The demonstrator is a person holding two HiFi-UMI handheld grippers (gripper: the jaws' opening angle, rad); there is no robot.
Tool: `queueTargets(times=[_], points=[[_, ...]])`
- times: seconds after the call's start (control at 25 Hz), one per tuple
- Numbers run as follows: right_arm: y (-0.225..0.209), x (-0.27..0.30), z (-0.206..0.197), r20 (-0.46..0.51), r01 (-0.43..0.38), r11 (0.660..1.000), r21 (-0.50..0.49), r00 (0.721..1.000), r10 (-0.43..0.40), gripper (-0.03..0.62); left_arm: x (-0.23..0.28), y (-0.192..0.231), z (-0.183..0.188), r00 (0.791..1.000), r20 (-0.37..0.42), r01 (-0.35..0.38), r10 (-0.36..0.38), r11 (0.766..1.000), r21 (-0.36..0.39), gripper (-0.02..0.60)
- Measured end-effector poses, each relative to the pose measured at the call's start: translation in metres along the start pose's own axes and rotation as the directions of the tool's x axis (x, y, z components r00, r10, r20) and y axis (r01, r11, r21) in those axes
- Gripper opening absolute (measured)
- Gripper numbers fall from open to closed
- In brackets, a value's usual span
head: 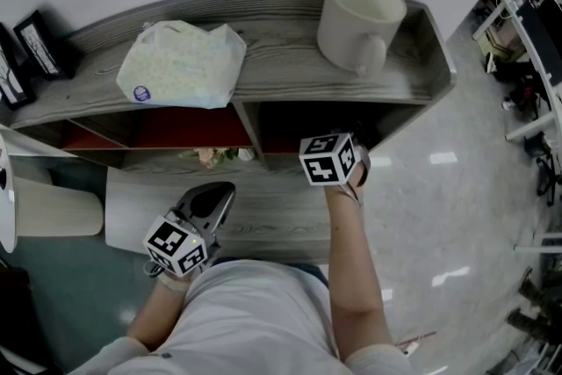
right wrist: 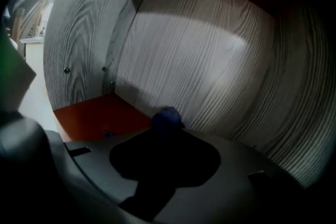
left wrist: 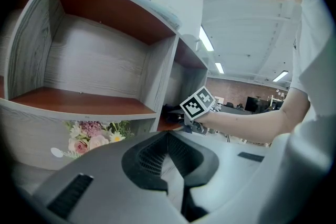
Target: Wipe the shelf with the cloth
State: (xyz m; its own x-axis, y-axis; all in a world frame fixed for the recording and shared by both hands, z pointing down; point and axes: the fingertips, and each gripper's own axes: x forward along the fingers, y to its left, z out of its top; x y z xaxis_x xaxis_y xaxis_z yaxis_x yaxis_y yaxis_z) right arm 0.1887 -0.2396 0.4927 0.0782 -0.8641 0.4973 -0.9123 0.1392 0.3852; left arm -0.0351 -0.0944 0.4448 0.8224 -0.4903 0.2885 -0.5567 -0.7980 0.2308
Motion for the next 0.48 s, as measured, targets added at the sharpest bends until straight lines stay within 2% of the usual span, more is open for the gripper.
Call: queueTargets(times=[0.28,0.48], points=[[0.023,-0.001,0.008,0.024,-0.122,0.992,-0.015,0.992,0.123,0.095,0.001,-0.002,0.0,1.0,0.006,-0.002,0.002,1.0,0.002,0.015],[0.048,-0.001,0.021,0.019,-0.213,0.977,0.0,0.977,0.213,0.095,-0.001,-0.002,0.002,1.0,0.008,-0.008,0.008,1.0,0.005,0.015]])
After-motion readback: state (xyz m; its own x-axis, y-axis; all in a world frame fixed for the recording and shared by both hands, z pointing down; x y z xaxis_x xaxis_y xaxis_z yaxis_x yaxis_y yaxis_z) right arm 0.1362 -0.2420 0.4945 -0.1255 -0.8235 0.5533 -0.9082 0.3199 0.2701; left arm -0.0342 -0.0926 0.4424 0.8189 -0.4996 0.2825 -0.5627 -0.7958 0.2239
